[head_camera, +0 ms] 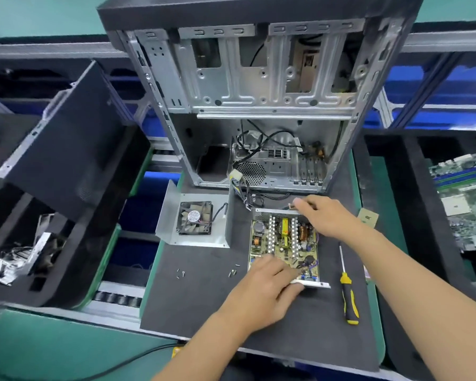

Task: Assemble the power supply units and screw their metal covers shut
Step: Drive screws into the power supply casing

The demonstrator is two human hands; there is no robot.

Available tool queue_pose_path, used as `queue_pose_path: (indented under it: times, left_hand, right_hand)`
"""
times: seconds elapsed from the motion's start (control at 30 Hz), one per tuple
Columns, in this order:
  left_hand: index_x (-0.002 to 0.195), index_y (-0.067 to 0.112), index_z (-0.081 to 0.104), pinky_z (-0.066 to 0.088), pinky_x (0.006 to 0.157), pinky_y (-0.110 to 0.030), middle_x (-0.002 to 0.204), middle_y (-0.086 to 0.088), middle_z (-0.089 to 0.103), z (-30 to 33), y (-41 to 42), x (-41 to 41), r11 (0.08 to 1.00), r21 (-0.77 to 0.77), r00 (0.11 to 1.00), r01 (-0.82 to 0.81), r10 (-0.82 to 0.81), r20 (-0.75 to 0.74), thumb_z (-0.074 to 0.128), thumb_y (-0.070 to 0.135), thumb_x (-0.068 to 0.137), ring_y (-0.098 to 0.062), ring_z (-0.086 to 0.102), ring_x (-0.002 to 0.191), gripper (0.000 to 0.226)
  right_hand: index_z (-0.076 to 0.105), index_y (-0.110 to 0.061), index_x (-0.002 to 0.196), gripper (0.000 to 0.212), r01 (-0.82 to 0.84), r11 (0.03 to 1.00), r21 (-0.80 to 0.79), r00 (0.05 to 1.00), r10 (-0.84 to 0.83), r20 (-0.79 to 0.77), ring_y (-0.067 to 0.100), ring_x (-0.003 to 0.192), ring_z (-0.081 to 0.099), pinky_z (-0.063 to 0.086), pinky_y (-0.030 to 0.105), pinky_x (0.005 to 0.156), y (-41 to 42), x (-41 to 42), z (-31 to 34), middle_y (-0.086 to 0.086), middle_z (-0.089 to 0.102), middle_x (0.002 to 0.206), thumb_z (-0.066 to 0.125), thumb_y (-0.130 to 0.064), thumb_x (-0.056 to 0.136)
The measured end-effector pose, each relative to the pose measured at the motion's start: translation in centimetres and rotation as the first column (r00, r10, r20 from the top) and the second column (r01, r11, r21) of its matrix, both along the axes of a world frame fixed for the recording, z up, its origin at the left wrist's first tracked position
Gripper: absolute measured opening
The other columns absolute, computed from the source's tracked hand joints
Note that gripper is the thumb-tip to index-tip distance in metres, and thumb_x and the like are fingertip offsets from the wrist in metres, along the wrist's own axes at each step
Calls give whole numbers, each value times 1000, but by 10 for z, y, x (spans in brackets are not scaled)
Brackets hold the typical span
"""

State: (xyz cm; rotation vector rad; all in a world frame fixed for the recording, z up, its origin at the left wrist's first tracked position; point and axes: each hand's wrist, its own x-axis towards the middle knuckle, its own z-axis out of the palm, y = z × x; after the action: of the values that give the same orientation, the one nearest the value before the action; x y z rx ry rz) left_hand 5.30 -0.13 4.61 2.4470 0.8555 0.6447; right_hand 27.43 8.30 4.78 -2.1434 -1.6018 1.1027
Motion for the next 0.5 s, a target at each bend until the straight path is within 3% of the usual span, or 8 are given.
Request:
queue_pose_path:
  times: [0.13, 0.2, 0.27, 0.33, 0.37, 0.43, 0.5]
  left_hand:
    - [113, 1, 70, 43, 94, -21, 103, -7, 68, 10, 18, -30, 987, -4, 973, -164, 162, 165, 56, 13, 99, -20, 58, 95, 23]
    - [118, 3, 67, 40, 98, -21, 109, -7, 67, 13, 50, -63, 959, 1, 953, -283, 281, 111, 58, 2, 93, -22, 58, 103, 26]
    - [132, 6, 56, 37, 101, -30, 126, -7, 60, 12, 96, -93, 948, -53, 929, -313, 295, -222, 62, 3, 86, -30, 52, 118, 46]
    - [149, 9, 32, 32, 105, -36, 150, -5, 38, 5, 137, -107, 963, -46, 745, -267, 176, -644, 68, 20, 82, -31, 36, 135, 77]
    - [153, 10, 20, 30, 108, -37, 158, -5, 26, 1, 153, -108, 973, -43, 634, -227, 114, -765, 71, 29, 81, -29, 30, 141, 91]
    - [154, 8, 14, 29, 112, -38, 161, -10, 20, -8, 172, -103, 982, -71, 540, -175, 35, -841, 75, 37, 77, -28, 27, 144, 103]
    - [144, 9, 28, 37, 104, -36, 148, -11, 40, -15, 184, -100, 982, -82, 539, -170, 23, -842, 77, 38, 73, -28, 40, 132, 91]
  right_hand:
    - [58, -31, 127, 45, 24, 1000, 18, 1000, -24, -6, 16, 93, 56, 40, 26, 69, -8, 0, 6, -6, 61, 109, 38, -60, 98]
    - [56, -37, 118, 31, 81, 994, 75, 996, -79, -29, 17, 93, 60, 41, 19, 66, -17, -2, 10, -12, 60, 104, 41, -56, 99]
    - [57, -37, 114, 22, 209, 960, 184, 976, -193, -99, 12, 98, 58, 41, 20, 77, -27, -3, 13, -15, 61, 106, 46, -49, 100]
    - [58, -36, 109, 16, 341, 904, 257, 936, -303, -177, 6, 99, 57, 40, 19, 81, -40, -3, 17, -20, 62, 103, 48, -45, 100]
    - [58, -36, 107, 14, 386, 882, 272, 919, -341, -196, 1, 97, 57, 39, 13, 77, -46, -4, 19, -24, 61, 100, 49, -44, 100]
    - [60, -37, 103, 12, 429, 860, 275, 901, -384, -204, -14, 91, 55, 35, 5, 70, -59, -6, 21, -29, 59, 97, 50, -44, 100]
    - [61, -38, 102, 11, 446, 855, 262, 893, -407, -193, -19, 90, 52, 35, 4, 70, -70, -7, 23, -31, 58, 95, 52, -43, 99]
